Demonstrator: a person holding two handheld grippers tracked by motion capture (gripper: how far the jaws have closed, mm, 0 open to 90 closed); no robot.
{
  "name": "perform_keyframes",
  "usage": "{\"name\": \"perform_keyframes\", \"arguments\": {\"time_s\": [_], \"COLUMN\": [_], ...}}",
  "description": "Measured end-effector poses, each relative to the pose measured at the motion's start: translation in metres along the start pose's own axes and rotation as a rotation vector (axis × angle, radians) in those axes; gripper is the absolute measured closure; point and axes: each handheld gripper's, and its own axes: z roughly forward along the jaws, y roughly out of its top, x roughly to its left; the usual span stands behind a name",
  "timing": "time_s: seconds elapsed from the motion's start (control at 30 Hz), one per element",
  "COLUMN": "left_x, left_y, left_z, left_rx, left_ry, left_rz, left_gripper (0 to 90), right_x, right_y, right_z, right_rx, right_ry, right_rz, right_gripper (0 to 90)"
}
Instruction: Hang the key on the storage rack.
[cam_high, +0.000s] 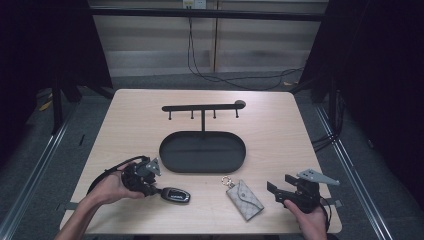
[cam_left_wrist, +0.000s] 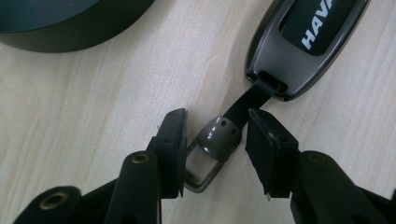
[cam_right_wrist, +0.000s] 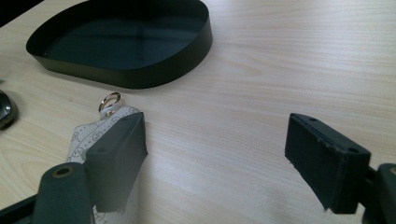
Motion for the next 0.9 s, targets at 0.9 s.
{"name": "perform_keyframes", "arguments": {"time_s": [0.9], "left_x": [-0.016], "left_y": [0.009], "left_z": [0.001], "left_rx": [0.211], "left_ry": [-0.043], "left_rz": [0.031], "left_gripper": [68.9], "right_x": [-0.001], "right_y": [0.0], "right_z": [0.001], "right_rx": [0.013], "right_ry": [0.007], "right_rz": [0.008], "right_gripper": [20.6]}}
